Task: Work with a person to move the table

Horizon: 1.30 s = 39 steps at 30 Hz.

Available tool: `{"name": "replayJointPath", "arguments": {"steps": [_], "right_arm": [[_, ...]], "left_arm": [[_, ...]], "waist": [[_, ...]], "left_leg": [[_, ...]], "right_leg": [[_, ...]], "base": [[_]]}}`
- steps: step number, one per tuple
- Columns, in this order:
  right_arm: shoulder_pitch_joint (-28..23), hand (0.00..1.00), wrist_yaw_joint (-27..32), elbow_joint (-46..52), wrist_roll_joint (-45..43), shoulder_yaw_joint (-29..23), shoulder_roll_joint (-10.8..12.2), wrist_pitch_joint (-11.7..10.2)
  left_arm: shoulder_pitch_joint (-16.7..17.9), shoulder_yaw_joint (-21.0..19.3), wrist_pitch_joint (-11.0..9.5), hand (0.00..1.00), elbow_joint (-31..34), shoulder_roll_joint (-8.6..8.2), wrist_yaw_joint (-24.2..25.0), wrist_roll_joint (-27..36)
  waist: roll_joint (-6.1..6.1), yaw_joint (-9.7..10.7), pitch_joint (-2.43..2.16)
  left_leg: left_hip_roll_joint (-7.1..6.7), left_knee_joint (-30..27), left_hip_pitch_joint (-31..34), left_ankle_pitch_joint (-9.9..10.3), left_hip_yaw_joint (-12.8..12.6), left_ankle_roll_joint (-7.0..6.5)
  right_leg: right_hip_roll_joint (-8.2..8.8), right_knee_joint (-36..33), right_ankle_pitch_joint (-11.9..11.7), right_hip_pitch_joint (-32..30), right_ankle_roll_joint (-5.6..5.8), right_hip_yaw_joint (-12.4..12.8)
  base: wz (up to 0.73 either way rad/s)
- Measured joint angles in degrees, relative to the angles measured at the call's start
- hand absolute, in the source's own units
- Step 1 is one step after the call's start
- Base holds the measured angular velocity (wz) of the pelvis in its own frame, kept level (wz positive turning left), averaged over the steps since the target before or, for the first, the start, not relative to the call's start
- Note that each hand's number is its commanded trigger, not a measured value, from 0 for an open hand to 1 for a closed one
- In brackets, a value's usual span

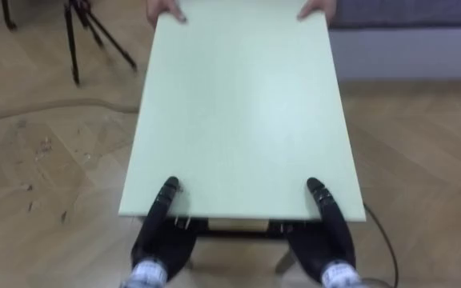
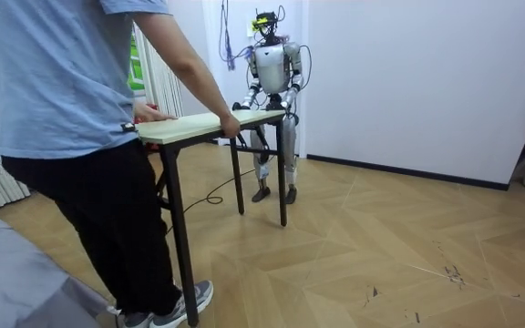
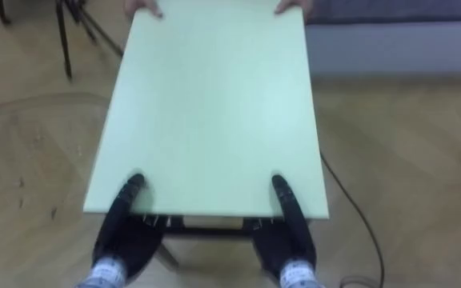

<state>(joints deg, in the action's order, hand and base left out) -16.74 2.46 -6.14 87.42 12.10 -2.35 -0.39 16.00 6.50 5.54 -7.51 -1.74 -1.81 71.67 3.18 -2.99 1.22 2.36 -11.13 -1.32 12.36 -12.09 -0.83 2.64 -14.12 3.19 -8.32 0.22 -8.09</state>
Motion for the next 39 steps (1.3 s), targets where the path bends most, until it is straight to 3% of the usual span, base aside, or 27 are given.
{"name": "replayJointPath", "arguments": {"steps": [1, 4, 10, 12, 19, 29, 32, 34, 36, 38, 39], "right_arm": [[-0.1, 1.00, -0.7, 0.2, -0.3, 0.0, 0.0, -0.2], [-0.2, 1.00, -1.1, 0.2, -1.7, 0.1, -0.1, -1.6], [-0.2, 1.00, -2.3, 0.2, -2.0, 1.3, 0.0, -4.6], [-0.2, 1.00, -2.3, 0.2, -1.9, 1.5, 0.0, -4.8], [-0.2, 1.00, -2.4, 0.2, -1.8, 2.0, -0.1, -6.3], [-0.2, 1.00, -2.7, 0.2, -2.0, 3.1, -0.3, -7.4], [-0.2, 1.00, -3.7, -0.8, -1.9, 4.3, -0.2, -8.4], [-0.2, 1.00, -5.0, -2.0, -1.9, 4.8, 0.1, -8.2], [-0.3, 1.00, -5.7, -2.4, -1.8, 4.8, 0.2, -8.1], [-0.4, 1.00, -5.8, -2.4, -1.9, 5.0, 0.2, -8.3], [-0.4, 1.00, -5.8, -2.5, -2.0, 5.3, 0.1, -8.4]], "left_arm": [[0.0, 0.4, -0.6, 1.00, 0.3, 0.00, 0.0, -0.2], [0.2, 1.2, -0.8, 1.00, 0.3, -0.13, 0.0, -0.2], [0.1, 3.4, -3.8, 1.00, 0.5, -0.14, 0.4, -0.2], [0.1, 3.7, -4.3, 1.00, 0.5, -0.13, 0.3, -0.1], [0.1, 4.9, -5.4, 1.00, 0.5, -0.14, 0.3, 0.2], [0.7, 5.2, -5.7, 1.00, 0.5, 0.28, 0.5, 0.2], [1.6, 5.0, -6.2, 1.00, 0.4, 0.44, 1.3, 0.2], [2.6, 4.4, -6.3, 1.00, 0.4, 0.72, 2.7, 0.2], [2.9, 4.3, -6.3, 1.00, 0.4, 0.90, 3.2, 0.2], [3.2, 4.5, -6.3, 1.00, 0.4, 0.85, 3.4, 0.2], [3.5, 4.7, -6.4, 1.00, 0.5, 0.81, 3.6, 0.2]], "waist": [[-0.42, 0.1, 0.07], [-0.81, -0.4, 0.30], [-1.15, -0.6, 0.25], [-1.19, -0.6, 0.27], [-1.45, -0.6, 0.39], [-1.42, -0.7, 0.38], [-1.48, -1.8, 0.38], [-1.65, -2.5, 0.40], [-1.94, -3.4, 0.35], [-2.03, -3.8, 0.31], [-2.19, -4.3, 0.21]], "left_leg": [[-0.14, -0.2, 0.8, 0.5, 0.0, -0.62], [-0.93, -1.1, 1.5, 0.9, 0.0, -0.81], [-1.00, -5.8, 5.5, 2.3, -0.1, -1.51], [-0.95, -6.0, 5.6, 2.4, -0.1, -1.73], [-0.98, -6.4, 5.9, 2.9, -0.2, -2.21], [-0.31, -6.9, 6.0, 3.2, -0.5, -1.87], [1.31, -10.0, 6.7, 5.0, -1.2, -1.11], [3.65, -14.8, 8.2, 7.3, -1.7, -0.02], [5.00, -18.4, 9.6, 8.2, -1.7, 1.19], [6.13, -22.2, 11.2, 8.6, -1.1, 1.83], [6.33, -24.1, 12.1, 8.6, 0.6, 2.19]], "right_leg": [[0.26, -0.6, 0.8, -0.8, 0.03, -0.9], [0.43, -1.2, 1.1, -1.0, 0.08, -1.4], [1.62, -4.5, 1.7, -4.8, 0.33, -1.8], [2.02, -4.6, 1.7, -4.8, 0.35, -3.0], [2.48, -4.7, 1.7, -4.6, 0.40, -4.4], [1.80, -4.7, 1.7, -4.8, 0.37, -4.0], [0.50, -5.1, 2.2, -4.9, -0.35, -3.5], [-0.78, -7.5, 3.2, -5.9, -1.51, -3.4], [-1.16, -9.1, 4.2, -6.7, -2.26, -3.4], [-1.90, -10.0, 5.4, -6.9, -3.00, -3.6], [-2.27, -10.7, 6.1, -7.6, -3.59, -3.1]], "base": [[0.17], [0.02], [0.01], [0.00], [0.00], [-0.01], [-0.21], [-0.25], [-0.16], [-0.12], [-0.17]]}}
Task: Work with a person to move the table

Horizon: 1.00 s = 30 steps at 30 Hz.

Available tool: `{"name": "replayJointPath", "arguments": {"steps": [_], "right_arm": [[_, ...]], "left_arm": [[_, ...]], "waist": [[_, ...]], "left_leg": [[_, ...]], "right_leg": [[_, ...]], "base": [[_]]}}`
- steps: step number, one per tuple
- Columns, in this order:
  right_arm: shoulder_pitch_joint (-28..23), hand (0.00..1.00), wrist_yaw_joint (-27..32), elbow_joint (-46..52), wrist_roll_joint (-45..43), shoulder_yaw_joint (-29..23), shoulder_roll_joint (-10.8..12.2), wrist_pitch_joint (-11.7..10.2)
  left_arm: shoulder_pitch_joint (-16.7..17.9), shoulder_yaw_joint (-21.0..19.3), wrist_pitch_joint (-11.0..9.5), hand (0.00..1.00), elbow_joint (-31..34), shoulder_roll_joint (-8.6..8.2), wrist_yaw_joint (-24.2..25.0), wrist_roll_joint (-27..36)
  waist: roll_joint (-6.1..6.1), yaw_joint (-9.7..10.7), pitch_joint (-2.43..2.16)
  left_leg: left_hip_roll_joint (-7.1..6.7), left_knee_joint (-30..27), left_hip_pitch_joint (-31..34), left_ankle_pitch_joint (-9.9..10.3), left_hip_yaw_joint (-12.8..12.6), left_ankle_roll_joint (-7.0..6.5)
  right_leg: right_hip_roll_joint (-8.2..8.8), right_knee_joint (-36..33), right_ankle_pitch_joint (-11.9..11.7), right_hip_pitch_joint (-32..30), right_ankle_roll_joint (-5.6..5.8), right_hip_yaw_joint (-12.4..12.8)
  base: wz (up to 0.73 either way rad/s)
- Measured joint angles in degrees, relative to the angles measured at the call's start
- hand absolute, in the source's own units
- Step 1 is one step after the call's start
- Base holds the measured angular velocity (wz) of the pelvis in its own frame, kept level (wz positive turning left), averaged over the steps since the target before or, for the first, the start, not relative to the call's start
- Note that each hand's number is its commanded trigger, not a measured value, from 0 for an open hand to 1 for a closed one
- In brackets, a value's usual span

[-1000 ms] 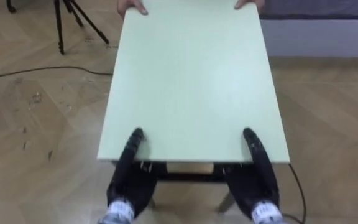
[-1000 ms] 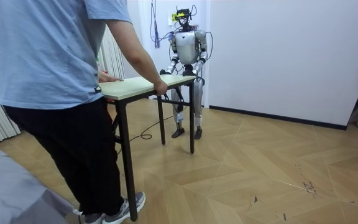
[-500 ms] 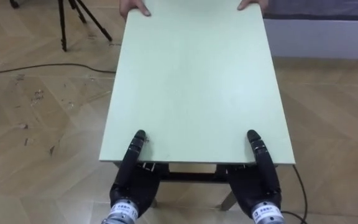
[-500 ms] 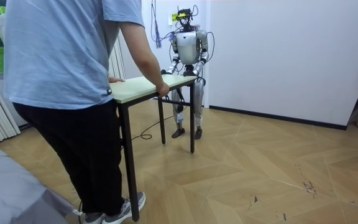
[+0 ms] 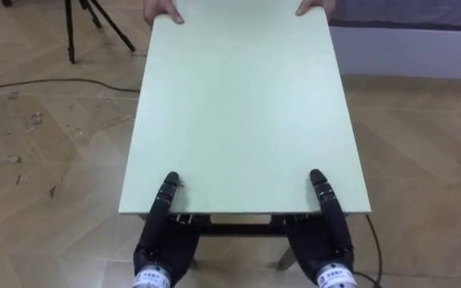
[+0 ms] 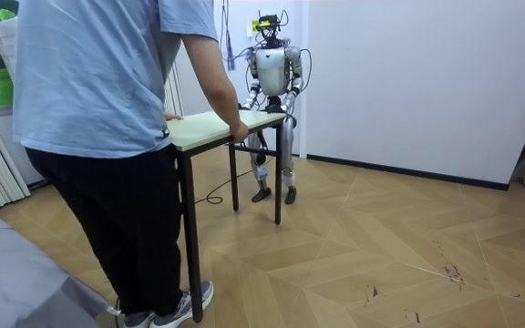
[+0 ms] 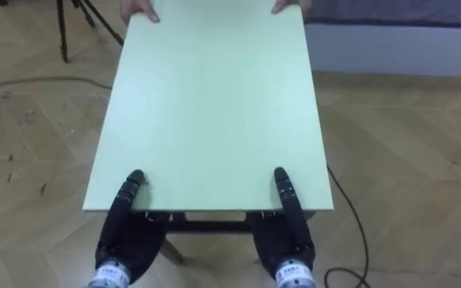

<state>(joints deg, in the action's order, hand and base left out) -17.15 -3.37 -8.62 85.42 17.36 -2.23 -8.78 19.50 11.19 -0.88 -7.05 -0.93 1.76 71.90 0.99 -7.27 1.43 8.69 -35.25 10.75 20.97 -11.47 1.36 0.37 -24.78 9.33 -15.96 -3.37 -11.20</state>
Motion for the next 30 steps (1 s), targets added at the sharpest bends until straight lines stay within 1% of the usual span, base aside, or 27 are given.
{"name": "replayJointPath", "arguments": {"steps": [1, 2, 3, 4, 5, 6, 7, 8, 10, 11, 12, 13, 14, 16, 17, 18, 19, 20, 21, 22, 23, 24, 25, 26, 27, 28, 30], "right_arm": [[0.0, 1.00, -0.4, -0.3, 0.0, 0.1, -0.1, 0.0], [0.0, 1.00, -0.6, -0.4, 0.0, 0.2, -0.1, 0.0], [0.1, 1.00, -0.9, -0.4, -0.1, 0.3, 0.0, 0.1], [0.2, 1.00, -1.0, -0.4, -0.3, 0.4, 0.2, 0.1], [0.1, 1.00, -1.4, -0.4, -0.2, 0.5, 0.3, 0.0], [0.3, 1.00, -2.4, -0.3, 0.4, 0.5, 0.4, -0.4], [0.4, 1.00, -2.7, 0.4, 1.4, 0.3, -0.2, -0.7], [0.4, 1.00, -2.7, 0.9, 1.8, 0.1, -0.5, -0.8], [1.5, 1.00, -2.6, 2.4, 2.2, -0.9, -1.0, -1.1], [1.9, 1.00, -2.6, 2.8, 2.6, -1.1, -1.5, -1.3], [3.1, 1.00, -2.4, 2.8, 3.2, -1.3, -1.8, -1.3], [3.9, 1.00, -2.3, 2.8, 3.6, -1.9, -1.9, -1.2], [4.2, 1.00, -2.3, 2.8, 3.6, -2.5, -1.9, -1.1], [4.4, 1.00, -2.8, 2.1, 3.6, -5.2, -1.8, 0.1], [4.4, 1.00, -3.0, 1.7, 3.6, -5.6, -1.8, 0.5], [4.4, 1.00, -3.3, 1.2, 3.4, -6.0, -2.0, 1.2], [4.3, 1.00, -3.3, 1.0, 2.9, -6.2, -2.1, 1.7], [4.2, 1.00, -3.3, 0.7, 2.9, -6.3, -2.1, 2.1], [3.9, 1.00, -3.3, 0.4, 2.2, -7.1, -2.0, 3.1], [3.3, 1.00, -3.4, 0.4, 1.4, -8.1, -1.8, 4.5], [3.0, 1.00, -3.5, 0.3, 1.1, -8.7, -1.6, 5.0], [2.1, 1.00, -3.5, 0.3, 0.8, -9.1, -0.6, 5.9], [0.6, 1.00, -3.6, 0.2, 0.2, -10.2, 0.0, 6.5], [-0.5, 1.00, -4.0, 0.2, 0.1, -10.6, 0.6, 6.7], [-2.6, 1.00, -5.0, 0.3, 0.6, -11.4, 1.6, 6.7], [-4.3, 1.00, -6.0, 0.3, 1.1, -11.7, 2.0, 6.7], [-5.0, 1.00, -7.2, 0.3, 1.8, -11.4, 1.8, 5.9]], "left_arm": [[0.2, -0.5, 0.1, 1.00, 0.0, 0.19, 0.1, 0.0], [0.3, -0.6, 0.1, 1.00, 0.0, 0.23, 0.4, 0.0], [0.6, -0.8, 0.1, 1.00, 0.0, 0.04, 1.2, 0.0], [1.0, -0.8, 0.0, 1.00, 0.1, -0.27, 1.8, 0.0], [0.9, -1.0, 0.0, 1.00, 0.2, -0.28, 2.2, 0.0], [0.4, -0.8, 0.1, 1.00, 0.3, -0.15, 3.1, 0.0], [-0.4, -0.2, 0.0, 1.00, 0.4, -0.14, 3.4, 0.0], [-0.9, 0.1, 0.0, 1.00, 0.4, -0.16, 3.4, 0.0], [-3.7, 0.9, 0.1, 1.00, 0.4, -0.24, 2.9, 0.2], [-4.7, 1.4, 0.1, 1.00, 0.4, -0.19, 2.5, 0.5], [-6.5, 1.6, 0.1, 1.00, 0.4, 0.07, 1.5, 0.7], [-7.8, 2.0, 0.1, 1.00, 0.3, 0.24, 0.8, 0.6], [-8.4, 2.1, 0.1, 1.00, 0.2, 0.32, 0.5, 0.6], [-10.6, 3.2, 0.1, 1.00, -2.0, 0.13, 0.4, 0.7], [-11.0, 3.4, 0.1, 1.00, -2.8, 0.05, 0.4, 0.7], [-11.4, 3.7, 0.1, 1.00, -3.8, -0.13, 0.4, 0.9], [-11.2, 3.8, 0.0, 1.00, -4.2, -0.13, 0.4, 1.3], [-11.1, 3.8, 0.0, 1.00, -4.5, -0.13, 0.5, 1.5], [-10.9, 3.7, 0.0, 1.00, -5.5, -0.06, 1.2, 1.7], [-10.6, 3.7, 0.1, 1.00, -6.0, -0.13, 1.6, 1.8], [-10.4, 3.7, 0.1, 1.00, -6.3, -0.13, 1.8, 1.9], [-10.0, 3.8, 0.2, 1.00, -6.8, 0.01, 2.1, 1.9], [-10.0, 4.0, 0.6, 1.00, -7.8, 0.15, 2.4, 1.6], [-10.1, 4.3, 1.0, 1.00, -8.0, 0.41, 2.4, 1.4], [-10.0, 5.4, 1.4, 1.00, -8.1, 1.22, 2.4, 0.9], [-9.8, 6.1, 2.0, 1.00, -8.0, 1.93, 2.4, 0.7], [-9.7, 6.5, 2.5, 1.00, -7.9, 2.09, 2.5, 0.4]], "waist": [[-0.20, -0.4, -0.14], [-0.41, -0.4, -0.21], [-0.51, -0.5, -0.21], [-0.05, -0.5, -0.41], [0.20, -0.5, -0.60], [0.35, 0.1, -0.62], [0.76, 1.0, -0.62], [0.95, 1.5, -0.69], [2.24, 4.1, -0.52], [2.95, 4.7, -0.34], [3.13, 6.3, -0.29], [3.22, 7.7, -0.24], [3.45, 8.5, -0.14], [4.27, 10.1, 0.11], [4.25, 10.3, 0.10], [4.25, 10.3, 0.07], [4.15, 10.2, 0.05], [4.01, 10.1, -0.03], [3.59, 10.3, -0.27], [3.39, 10.5, -0.26], [3.34, 10.8, -0.26], [3.31, 11.0, -0.27], [3.64, 12.2, -0.04], [3.69, 12.7, -0.07], [3.24, 13.4, -0.13], [2.65, 13.6, -0.45], [2.52, 13.5, -0.51]], "left_leg": [[-0.24, -1.0, 0.7, -0.1, 3.3, 1.75], [-0.43, -1.1, 0.9, -0.1, 5.1, 2.93], [0.29, -5.9, 1.7, 0.1, 8.0, 3.87], [3.54, -12.3, 1.0, -0.4, 9.4, 4.62], [5.13, -14.2, 0.3, -0.6, 10.4, 5.03], [7.73, -15.2, -1.8, -1.1, 12.4, 5.20], [9.33, -13.4, -4.4, -2.3, 13.9, 5.37], [10.04, -11.7, -5.9, -3.0, 14.2, 5.65], [10.41, -1.9, -10.1, -4.0, 13.3, 6.37], [10.42, 1.1, -10.7, -2.9, 12.5, 6.96], [9.80, 6.0, -11.1, -0.2, 10.7, 8.06], [7.97, 9.2, -10.6, 1.0, 9.5, 7.59], [7.05, 10.2, -10.1, 1.5, 9.0, 7.56], [3.30, 12.3, -9.0, 2.8, 4.5, 7.00], [2.14, 12.6, -8.9, 2.9, 3.3, 6.74], [-0.01, 12.3, -8.6, 3.3, 1.3, 5.82], [-1.61, 11.1, -7.7, 4.1, -0.7, 4.12], [-2.31, 10.3, -7.2, 4.4, -1.6, 3.26], [-4.00, 9.0, -6.3, 4.7, -2.7, 1.67], [-5.24, 7.3, -5.3, 5.1, -3.7, 0.14], [-5.49, 6.5, -5.0, 5.3, -4.5, -0.71], [-4.83, 4.7, -4.2, 5.8, -6.7, -1.94], [-2.76, 2.7, -3.8, 6.0, -10.9, -2.41], [-1.72, 2.3, -3.8, 6.0, -12.8, -2.66], [-0.68, 1.9, -3.8, 5.9, -14.3, -3.35], [-0.40, 1.6, -3.6, 5.6, -16.0, -3.77], [-0.51, 0.4, -3.0, 5.8, -18.9, -4.69]], "right_leg": [[-0.27, -0.3, 0.5, -0.7, -0.64, 0.0], [-0.29, -0.3, 0.6, -1.0, -1.06, -0.2], [-0.59, -1.1, 0.8, -1.7, -1.93, -0.9], [-1.14, -2.3, 1.3, -2.1, -2.80, -2.8], [-1.62, -2.8, 1.5, -2.1, -3.00, -3.3], [-1.67, -3.9, 1.7, -3.4, -3.37, -4.7], [-1.25, -4.9, 1.7, -4.7, -3.39, -6.0], [-0.88, -5.4, 1.7, -5.4, -3.38, -6.6], [1.46, -7.2, 0.6, -9.1, -2.28, -8.4], [1.83, -7.5, 0.0, -10.0, -1.87, -8.8], [3.55, -8.1, -1.4, -11.9, -0.94, -8.7], [5.77, -7.3, -3.6, -13.2, 0.05, -8.6], [6.85, -6.5, -4.9, -13.6, 0.61, -8.4], [10.04, -2.5, -10.3, -14.2, 3.31, -6.4], [10.86, -1.4, -12.0, -14.2, 3.95, -5.8], [11.93, 1.1, -15.6, -14.2, 4.87, -4.4], [12.63, 4.0, -19.8, -14.1, 5.51, -3.5], [12.88, 5.6, -21.9, -14.0, 5.63, -3.0], [13.88, 8.4, -26.3, -13.9, 5.92, -3.0], [14.67, 11.2, -31.3, -13.4, 5.95, -3.1], [14.90, 12.4, -33.5, -13.2, 6.27, -3.2], [15.41, 10.9, -34.3, -13.2, 6.96, -3.3], [15.63, 1.7, -25.7, -13.3, 6.60, -3.5], [15.66, -4.2, -20.7, -13.3, 5.70, -3.5], [15.87, -16.0, -13.1, -13.6, 5.89, -2.9], [16.20, -26.2, -8.5, -13.5, 5.42, -2.6], [16.18, -35.5, -4.5, -11.8, 4.84, -1.2]], "base": [[-0.17], [-0.11], [-0.10], [-0.04], [0.17], [0.46], [0.54], [0.60], [0.63], [0.62], [0.52], [0.51], [0.46], [0.33], [0.00], [-0.27], [-0.39], [-0.46], [-0.33], [-0.25], [-0.08], [0.23], [0.46], [0.83], [0.83], [0.69], [0.22]]}}
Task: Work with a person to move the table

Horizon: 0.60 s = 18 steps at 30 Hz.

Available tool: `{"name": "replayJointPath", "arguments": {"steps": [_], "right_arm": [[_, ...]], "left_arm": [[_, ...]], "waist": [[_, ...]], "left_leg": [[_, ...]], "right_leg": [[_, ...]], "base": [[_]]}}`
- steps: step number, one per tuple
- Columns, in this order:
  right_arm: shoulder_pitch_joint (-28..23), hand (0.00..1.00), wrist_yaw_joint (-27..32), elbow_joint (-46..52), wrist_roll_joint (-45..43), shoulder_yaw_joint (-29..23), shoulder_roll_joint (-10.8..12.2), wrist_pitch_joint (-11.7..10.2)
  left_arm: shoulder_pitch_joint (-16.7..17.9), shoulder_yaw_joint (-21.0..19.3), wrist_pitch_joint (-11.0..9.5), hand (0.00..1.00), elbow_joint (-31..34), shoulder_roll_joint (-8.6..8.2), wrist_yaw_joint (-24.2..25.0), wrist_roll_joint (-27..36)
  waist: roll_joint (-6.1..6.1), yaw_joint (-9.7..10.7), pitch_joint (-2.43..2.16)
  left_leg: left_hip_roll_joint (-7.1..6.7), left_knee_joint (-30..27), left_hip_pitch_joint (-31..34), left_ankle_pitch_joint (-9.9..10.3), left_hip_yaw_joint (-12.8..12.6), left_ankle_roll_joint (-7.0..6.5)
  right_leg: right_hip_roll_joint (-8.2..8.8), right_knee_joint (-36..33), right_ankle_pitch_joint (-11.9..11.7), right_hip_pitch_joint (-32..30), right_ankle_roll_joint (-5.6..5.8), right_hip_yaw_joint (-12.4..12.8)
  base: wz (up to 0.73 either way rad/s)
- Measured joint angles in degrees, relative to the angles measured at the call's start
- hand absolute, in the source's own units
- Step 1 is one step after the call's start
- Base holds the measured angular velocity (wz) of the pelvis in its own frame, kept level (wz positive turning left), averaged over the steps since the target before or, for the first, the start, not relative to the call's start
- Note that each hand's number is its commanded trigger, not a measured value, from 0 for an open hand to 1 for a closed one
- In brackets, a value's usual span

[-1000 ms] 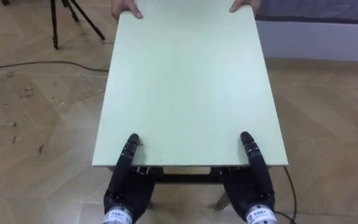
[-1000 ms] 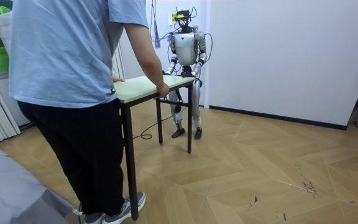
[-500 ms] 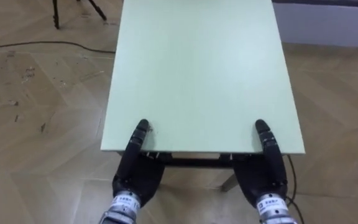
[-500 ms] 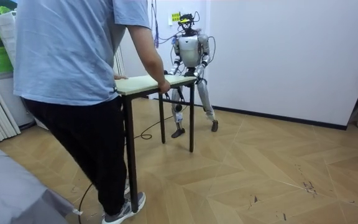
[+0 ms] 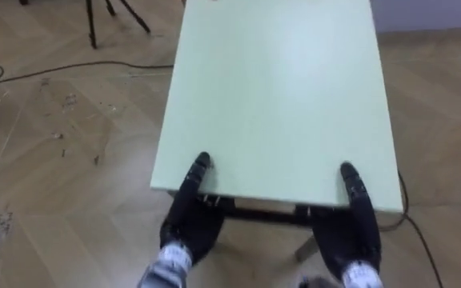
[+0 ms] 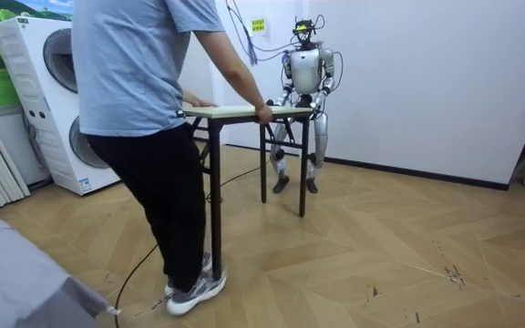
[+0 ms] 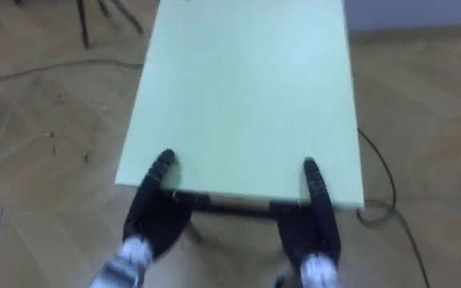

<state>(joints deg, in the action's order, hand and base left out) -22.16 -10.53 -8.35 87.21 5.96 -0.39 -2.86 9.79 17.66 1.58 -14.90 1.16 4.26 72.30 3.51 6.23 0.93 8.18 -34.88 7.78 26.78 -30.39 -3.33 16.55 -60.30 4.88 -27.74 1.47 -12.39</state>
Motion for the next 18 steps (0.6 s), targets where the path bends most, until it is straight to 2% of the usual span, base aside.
{"name": "replayJointPath", "arguments": {"steps": [1, 2, 3, 4, 5, 6, 7, 8, 9, 10, 11, 13, 14, 15, 16, 17, 18], "right_arm": [[0.1, 1.00, -0.8, 0.2, 0.1, 0.4, -0.5, -0.5], [0.4, 1.00, -0.8, 0.5, 0.1, 0.8, -0.7, -0.9], [1.0, 1.00, -0.4, 0.4, 0.2, 1.4, -1.4, -0.9], [1.5, 1.00, 0.0, 0.3, 0.5, 1.6, -2.3, -0.7], [1.7, 1.00, 0.0, 0.2, 0.4, 1.6, -2.3, -0.7], [1.7, 1.00, -0.1, 0.4, 0.4, 1.8, -2.1, -0.8], [0.9, 1.00, -0.4, 0.5, 0.8, 2.0, -1.6, -1.0], [0.6, 1.00, -0.8, 0.6, 1.2, 2.2, -1.8, -1.2], [0.8, 1.00, -0.9, 0.6, 1.5, 2.8, -2.4, -1.6], [1.2, 1.00, -0.8, 0.5, 1.6, 3.9, -3.3, -2.1], [1.4, 1.00, -0.8, 0.5, 2.0, 4.5, -3.8, -2.1], [1.4, 1.00, -0.8, 0.6, 3.0, 6.6, -4.1, -2.0], [1.4, 1.00, -1.0, 0.6, 3.0, 6.5, -3.9, -2.1], [1.7, 1.00, -1.9, 1.1, 3.4, 6.0, -4.1, -2.1], [1.4, 1.00, -2.6, 1.3, 4.0, 5.2, -3.8, -2.2], [1.1, 1.00, -2.8, 1.4, 4.4, 5.1, -3.5, -2.4], [1.2, 1.00, -2.7, 1.3, 4.5, 5.4, -3.6, -2.4]], "left_arm": [[0.0, 0.0, 0.1, 1.00, 0.1, -0.08, 0.4, 0.0], [0.1, -0.2, 0.2, 1.00, 0.2, -0.21, 0.6, 0.1], [0.2, -0.9, 0.6, 1.00, 0.2, -0.66, 0.5, 0.2], [0.7, -0.9, 0.6, 1.00, 0.6, -0.83, 0.5, 0.2], [1.0, -0.9, 0.5, 1.00, 1.0, -0.90, 0.5, 0.1], [1.2, -0.9, 0.3, 1.00, 2.0, -0.18, 0.7, 0.1], [1.2, -0.8, 0.3, 1.00, 2.2, 0.35, 0.7, -0.4], [1.1, -0.7, 0.3, 1.00, 2.2, 0.37, 0.7, -0.5], [1.2, -0.7, 0.2, 1.00, 2.2, 0.54, 0.7, -0.4], [1.4, -1.0, 0.1, 1.00, 2.2, 0.41, 0.7, -0.4], [1.7, -1.3, -0.1, 1.00, 2.2, 0.26, 0.7, -0.4], [4.0, -1.4, -2.0, 1.00, 3.9, 0.35, 0.8, -1.1], [4.2, -1.4, -2.1, 1.00, 4.4, 0.25, 0.8, -1.5], [3.7, -1.5, -2.1, 1.00, 5.4, 0.12, 0.8, -2.3], [2.6, -1.3, -1.3, 1.00, 5.9, 0.46, 0.8, -2.9], [2.2, -1.3, -0.8, 1.00, 5.9, 0.72, 0.7, -3.3], [2.6, -1.4, -0.7, 1.00, 6.4, 1.20, 0.6, -3.1]], "waist": [[-0.02, -0.6, 0.03], [-0.27, -1.0, 0.17], [-0.27, -2.0, 0.27], [0.58, -3.7, -0.15], [1.05, -4.7, -0.42], [0.47, -4.2, -0.35], [-1.27, -2.6, -0.67], [-1.90, -2.5, -0.65], [-2.57, -2.9, -0.52], [-2.85, -4.4, -0.36], [-2.52, -5.3, -0.33], [-2.96, -7.9, 0.03], [-2.98, -7.9, -0.01], [-3.62, -6.9, 0.13], [-4.08, -5.4, 0.19], [-4.61, -5.5, 0.30], [-5.13, -6.7, 0.28]], "left_leg": [[-0.64, -1.1, 0.6, 0.2, -1.5, -0.41], [-1.30, -1.4, 0.6, 0.2, -1.8, -0.51], [-2.87, -1.4, 0.9, 0.1, 0.2, -0.83], [-3.94, 0.1, 2.8, -0.7, 4.7, -1.51], [-3.36, 0.6, 3.8, -1.3, 5.8, -1.88], [-2.72, 0.9, 4.7, -2.0, 3.9, -2.52], [-3.63, 1.8, 4.4, -2.6, 1.6, -3.13], [-4.12, 1.9, 4.3, -2.8, 0.6, -3.43], [-4.56, 1.8, 4.3, -2.9, -1.2, -3.59], [-4.61, 1.1, 4.3, -2.9, -1.9, -3.69], [-4.46, 1.1, 4.5, -3.1, -1.2, -3.57], [-5.25, 1.0, 6.9, -5.1, 4.3, -3.73], [-6.24, 2.1, 8.2, -5.7, 6.4, -3.28], [-6.98, 5.0, 10.0, -6.9, 6.7, -5.22], [-6.85, 5.4, 11.1, -7.8, 2.0, -6.31], [-7.12, 5.4, 11.1, -8.1, 0.8, -6.88], [-6.86, 5.3, 11.2, -8.3, -1.1, -7.13]], "right_leg": [[0.02, -1.2, 2.9, 1.4, 0.62, 1.2], [-0.04, -0.2, 3.8, 1.3, 1.04, 1.5], [-1.10, 1.0, 3.8, 0.8, 1.24, 2.4], [-3.85, 4.7, 3.5, 0.8, 1.71, 4.5], [-5.32, 6.8, 3.8, 1.1, 2.58, 5.3], [-4.67, 6.0, 5.4, 2.5, 2.98, 4.7], [-2.83, 3.6, 8.2, 6.0, 3.04, 4.1], [-2.54, 3.5, 9.5, 8.2, 2.94, 4.3], [-2.64, 5.8, 12.1, 11.0, 2.94, 4.6], [-2.98, 9.8, 13.8, 11.8, 3.56, 5.0], [-3.70, 11.6, 13.9, 12.2, 3.58, 5.2], [-6.08, 23.0, 13.8, 16.6, 3.55, 6.3], [-6.04, 25.7, 13.8, 17.2, 3.59, 6.9], [-5.98, 27.8, 14.9, 16.4, 4.59, 7.2], [-5.52, 23.3, 15.7, 15.3, 4.18, 5.9], [-5.61, 22.1, 16.2, 15.0, 3.72, 5.7], [-6.55, 22.5, 17.0, 15.4, 3.11, 5.3]], "base": [[-0.14], [-0.50], [-0.81], [-0.92], [-0.58], [0.26], [0.60], [0.41], [-0.47], [-0.81], [-1.10], [-0.82], [-0.10], [0.69], [0.80], [0.33], [-0.56]]}}
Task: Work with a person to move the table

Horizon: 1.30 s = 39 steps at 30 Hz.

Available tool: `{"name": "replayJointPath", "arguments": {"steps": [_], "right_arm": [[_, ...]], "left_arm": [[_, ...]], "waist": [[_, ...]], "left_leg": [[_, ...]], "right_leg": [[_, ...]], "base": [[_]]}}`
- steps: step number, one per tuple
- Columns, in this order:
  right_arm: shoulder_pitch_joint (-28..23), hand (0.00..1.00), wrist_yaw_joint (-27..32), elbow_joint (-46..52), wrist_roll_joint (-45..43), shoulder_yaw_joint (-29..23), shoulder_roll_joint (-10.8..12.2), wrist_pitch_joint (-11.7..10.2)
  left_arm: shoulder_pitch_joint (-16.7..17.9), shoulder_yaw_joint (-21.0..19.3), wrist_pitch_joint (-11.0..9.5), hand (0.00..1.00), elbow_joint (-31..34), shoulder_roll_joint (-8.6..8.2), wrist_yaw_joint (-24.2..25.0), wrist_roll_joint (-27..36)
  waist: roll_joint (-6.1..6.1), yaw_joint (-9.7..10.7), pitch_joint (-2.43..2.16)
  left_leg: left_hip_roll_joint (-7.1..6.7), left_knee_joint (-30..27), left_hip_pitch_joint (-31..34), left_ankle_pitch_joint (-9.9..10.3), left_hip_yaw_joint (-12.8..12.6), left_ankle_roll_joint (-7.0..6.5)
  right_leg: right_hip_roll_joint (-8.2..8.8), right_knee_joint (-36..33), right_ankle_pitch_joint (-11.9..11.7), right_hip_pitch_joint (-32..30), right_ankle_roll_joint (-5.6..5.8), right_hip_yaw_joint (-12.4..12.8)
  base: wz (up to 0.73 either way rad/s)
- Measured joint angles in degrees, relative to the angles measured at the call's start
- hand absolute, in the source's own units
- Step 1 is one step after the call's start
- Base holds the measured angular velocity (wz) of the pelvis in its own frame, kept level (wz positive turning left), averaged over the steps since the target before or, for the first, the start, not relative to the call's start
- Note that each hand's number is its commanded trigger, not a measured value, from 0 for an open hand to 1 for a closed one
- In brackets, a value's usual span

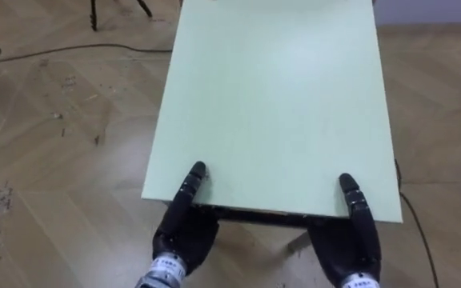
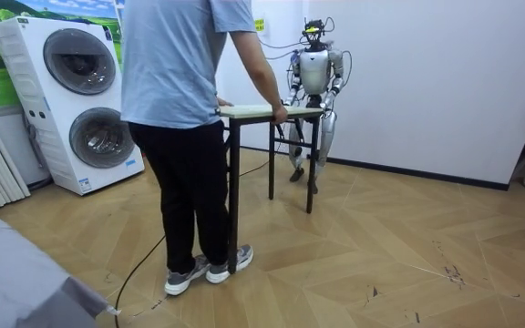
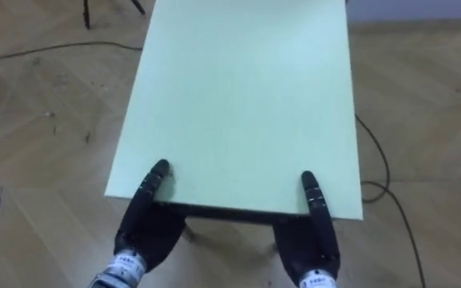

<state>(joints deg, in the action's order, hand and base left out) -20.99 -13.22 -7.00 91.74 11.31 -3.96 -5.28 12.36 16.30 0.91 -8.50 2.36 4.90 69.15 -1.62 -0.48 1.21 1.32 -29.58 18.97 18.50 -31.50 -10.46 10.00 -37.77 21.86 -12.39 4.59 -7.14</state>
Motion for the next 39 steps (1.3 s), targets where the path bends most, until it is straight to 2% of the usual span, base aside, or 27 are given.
{"name": "replayJointPath", "arguments": {"steps": [1, 3, 5, 7, 9, 11, 12, 13, 14, 15, 16, 17, 18, 19, 21, 22, 23, 25, 26, 27, 28, 30, 32, 35, 36, 37, 39], "right_arm": [[0.6, 1.00, 0.5, 0.0, 0.0, 1.0, -0.3, -0.1], [1.5, 1.00, 0.7, -0.4, 0.0, 2.2, -0.5, -0.4], [2.0, 1.00, 0.7, -0.7, 0.0, 2.2, -0.4, -0.4], [1.8, 1.00, 0.7, -1.4, 0.0, 1.5, -0.2, -0.1], [1.5, 1.00, 0.7, -1.9, 0.1, 1.6, -0.1, 0.4], [0.1, 1.00, 0.7, -1.9, -0.1, 1.5, 0.6, 0.4], [-0.5, 1.00, 0.7, -1.9, -0.1, 1.4, 0.9, 0.4], [-0.9, 1.00, 0.7, -1.9, -0.1, 1.2, 1.2, 0.6], [-0.8, 1.00, 0.7, -2.0, -0.1, 0.8, 1.4, 0.8], [0.3, 1.00, 0.7, -3.7, -0.9, 1.1, 1.5, 1.8], [1.3, 1.00, 0.7, -5.6, -2.1, 1.6, 1.9, 2.3], [1.6, 1.00, 0.7, -6.0, -2.5, 2.0, 2.1, 2.4], [1.7, 1.00, 0.5, -5.9, -3.0, 2.2, 2.5, 2.5], [1.7, 1.00, 0.5, -5.7, -3.7, 2.4, 2.9, 2.2], [2.0, 1.00, 0.1, -5.4, -4.2, 2.4, 2.3, 1.5], [2.3, 1.00, 0.0, -5.4, -4.3, 2.4, 1.6, 1.2], [2.2, 1.00, 0.1, -5.5, -4.3, 2.0, 1.5, 1.0], [1.0, 1.00, -0.1, -5.4, -4.3, 2.2, 2.4, 0.8], [1.0, 1.00, -0.5, -5.3, -4.3, 2.2, 2.3, 0.7], [1.1, 1.00, -0.7, -4.0, -4.3, 2.2, 1.8, 0.0], [1.6, 1.00, -0.7, -3.7, -4.3, 2.5, 1.3, 0.0], [2.2, 1.00, -0.7, -3.7, -4.2, 2.4, 1.3, -0.3], [2.7, 1.00, -0.4, -3.7, -4.0, 1.5, 1.3, 0.1], [3.6, 1.00, -0.3, -3.7, -4.3, -0.6, 1.5, 1.0], [3.7, 1.00, -0.2, -3.7, -5.3, -1.4, 1.6, 1.7], [3.2, 1.00, -0.1, -3.8, -5.6, -2.0, 1.5, 2.0], [2.0, 1.00, -0.1, -3.8, -5.7, -2.9, 1.6, 2.7]], "left_arm": [[0.9, -0.7, 0.0, 1.00, 0.8, 0.18, 0.0, 0.3], [1.1, -1.4, 0.0, 1.00, 0.9, 0.13, 0.0, 0.5], [0.9, -1.6, 0.0, 1.00, 0.9, 0.12, 0.0, 0.4], [1.2, -1.4, 0.0, 1.00, 0.7, 0.35, 0.0, 0.3], [2.1, -1.2, 0.0, 1.00, 0.7, 0.37, 0.0, 0.4], [2.9, -1.0, 0.3, 1.00, 0.7, 0.76, 0.0, 0.2], [2.9, -1.0, 0.9, 1.00, 0.6, 1.28, 0.0, 0.2], [2.7, -1.1, 1.4, 1.00, 0.5, 1.49, 0.0, 0.2], [2.8, -1.3, 1.4, 1.00, 0.5, 1.40, 0.1, 0.1], [4.0, -2.6, 1.4, 1.00, 0.5, 1.01, 0.3, -0.1], [5.4, -3.8, 1.4, 1.00, 0.3, 0.99, 0.8, -0.1], [6.0, -4.4, 1.4, 1.00, 0.3, 0.92, 1.2, -0.1], [6.6, -5.0, 1.3, 1.00, 0.3, 0.68, 1.9, -0.1], [6.9, -5.2, 1.3, 1.00, 0.3, 0.40, 2.2, -0.1], [6.6, -5.2, 1.7, 1.00, 0.3, -0.16, 2.2, -0.1], [6.6, -5.4, 1.8, 1.00, 0.3, -0.62, 2.1, -0.1], [6.6, -4.9, 1.8, 1.00, 0.2, -0.76, 1.9, -0.1], [6.6, -4.7, 1.7, 1.00, 0.5, 0.03, 1.7, -0.3], [6.6, -4.8, 1.7, 1.00, 0.8, 0.21, 1.7, -0.3], [6.4, -4.8, 1.7, 1.00, 1.6, -0.06, 1.7, -0.3], [6.4, -4.8, 1.9, 1.00, 1.7, -0.80, 1.7, -0.2], [5.9, -4.8, 2.3, 1.00, 1.7, -1.04, 1.5, -0.1], [4.3, -4.2, 2.3, 1.00, 1.6, -1.05, 0.4, -0.1], [1.9, -2.8, 1.6, 1.00, 0.4, -1.17, -0.7, 0.5], [1.8, -2.8, 1.5, 1.00, -0.3, -1.58, -0.7, 0.5], [1.8, -2.7, 1.5, 1.00, -1.2, -2.08, -0.7, 0.5], [1.8, -2.4, 1.6, 1.00, -1.9, -2.16, -0.4, 0.1]], "waist": [[0.27, -1.3, 0.12], [1.00, -2.3, 0.58], [1.48, -1.5, 0.83], [1.69, -1.4, 0.86], [2.37, -1.8, 1.03], [2.27, -3.3, 0.89], [1.91, -3.9, 0.93], [1.43, -4.4, 0.87], [1.27, -4.8, 0.96], [1.51, -6.9, 0.82], [1.82, -7.8, 0.63], [1.91, -7.9, 0.57], [1.80, -7.6, 0.47], [1.49, -7.6, 0.18], [1.78, -6.7, -0.12], [2.19, -5.6, 0.11], [2.31, -4.8, 0.23], [2.25, -3.5, -0.32], [2.22, -2.9, -0.56], [3.80, -2.7, -0.08], [6.02, -2.2, 0.29], [6.98, -0.3, 0.39], [7.25, 1.0, 0.57], [6.88, 1.5, 0.68], [6.54, 1.3, 0.75], [6.56, 1.8, 0.76], [5.67, 2.4, 0.80]], "left_leg": [[0.67, -0.2, 0.3, 0.0, -0.7, -0.08], [1.35, -0.1, 0.8, -0.3, -1.1, -0.62], [2.07, -0.7, 2.3, -1.0, -1.3, -1.55], [4.23, -1.4, 2.6, -1.5, -5.3, -2.13], [6.16, -2.6, 2.7, -1.8, -6.3, -1.85], [7.19, -2.6, 2.8, -3.9, -6.7, 2.79], [6.97, -1.7, 3.1, -6.5, -5.9, 9.48], [5.71, -1.1, 4.2, -9.8, -1.0, 14.44], [6.24, -3.0, 5.1, -10.3, 1.9, 14.70], [9.73, -10.6, 5.8, -8.6, 5.9, 12.57], [13.14, -18.7, 5.8, -6.8, 10.3, 11.56], [14.35, -22.0, 5.8, -6.4, 12.7, 11.67], [16.09, -26.9, 5.2, -6.2, 17.3, 11.56], [17.52, -29.5, 3.3, -6.2, 20.2, 11.84], [18.87, -27.6, -2.6, -6.2, 22.9, 13.09], [18.18, -23.0, -5.3, -4.9, 23.1, 15.63], [17.01, -20.8, -6.1, -4.5, 22.8, 15.93], [14.37, -10.3, -8.9, -4.3, 22.4, 16.43], [13.96, -7.5, -9.8, -4.0, 22.3, 17.11], [14.18, -6.7, -10.2, -2.7, 22.2, 18.19], [14.29, -8.2, -10.7, -0.8, 22.4, 17.76], [13.07, -5.4, -12.0, 1.8, 22.2, 16.33], [12.76, -2.3, -12.6, 3.9, 21.4, 16.57], [11.05, -1.1, -11.6, 5.9, 15.8, 15.91], [9.63, -1.5, -10.9, 5.7, 14.2, 14.62], [8.05, -2.0, -10.2, 5.4, 13.9, 13.09], [5.68, -2.1, -9.3, 4.6, 13.6, 11.23]], "right_leg": [[-1.02, 3.2, 0.7, 1.4, -0.58, -0.9], [-1.88, 8.3, 0.7, 3.3, -0.55, -2.7], [-2.15, 9.1, 0.8, 3.5, -0.48, -5.5], [-2.40, 7.2, 0.9, 2.5, -0.51, -7.2], [-3.76, 7.0, 0.7, 2.0, -1.38, -7.2], [-4.57, 7.3, -0.4, 1.6, -3.39, -7.0], [-5.05, 8.9, -1.9, 1.4, -5.51, -6.8], [-4.50, 11.3, -4.1, 1.1, -7.44, -7.3], [-4.31, 11.9, -5.0, 0.9, -7.24, -7.8], [-4.46, 12.0, -6.1, 1.1, -6.86, -10.0], [-5.46, 12.0, -6.9, 1.4, -7.32, -11.8], [-5.95, 11.9, -7.1, 1.3, -7.73, -12.4], [-6.18, 11.3, -7.5, 0.7, -8.34, -14.1], [-6.09, 9.7, -7.4, -1.0, -8.79, -14.1], [-5.53, 7.4, -7.7, -3.7, -8.44, -14.1], [-4.82, 5.8, -8.0, -4.5, -7.92, -14.3], [-4.83, 5.9, -8.3, -4.6, -7.65, -14.2], [-5.49, 10.5, -10.7, -4.7, -9.34, -12.7], [-5.25, 12.1, -11.9, -4.8, -9.24, -13.5], [-4.66, 13.3, -13.3, -5.6, -9.35, -15.6], [-5.07, 12.9, -13.8, -5.9, -9.51, -16.6], [-4.18, 11.6, -14.0, -7.1, -9.66, -18.2], [-3.23, 11.4, -15.1, -8.2, -9.78, -20.1], [0.07, 11.3, -18.5, -11.4, -9.59, -20.7], [2.31, 11.5, -19.9, -12.0, -9.44, -21.5], [3.64, 12.2, -21.3, -11.8, -8.44, -21.1], [5.39, 13.7, -23.2, -11.5, -6.74, -20.9]], "base": [[-0.85], [-0.43], [0.19], [0.25], [0.00], [-0.03], [0.17], [0.00], [-0.62], [-1.12], [-1.10], [-0.64], [-0.29], [-0.17], [0.05], [0.24], [0.36], [0.36], [0.22], [0.10], [0.16], [0.41], [0.49], [0.02], [-0.18], [-0.08], [0.23]]}}
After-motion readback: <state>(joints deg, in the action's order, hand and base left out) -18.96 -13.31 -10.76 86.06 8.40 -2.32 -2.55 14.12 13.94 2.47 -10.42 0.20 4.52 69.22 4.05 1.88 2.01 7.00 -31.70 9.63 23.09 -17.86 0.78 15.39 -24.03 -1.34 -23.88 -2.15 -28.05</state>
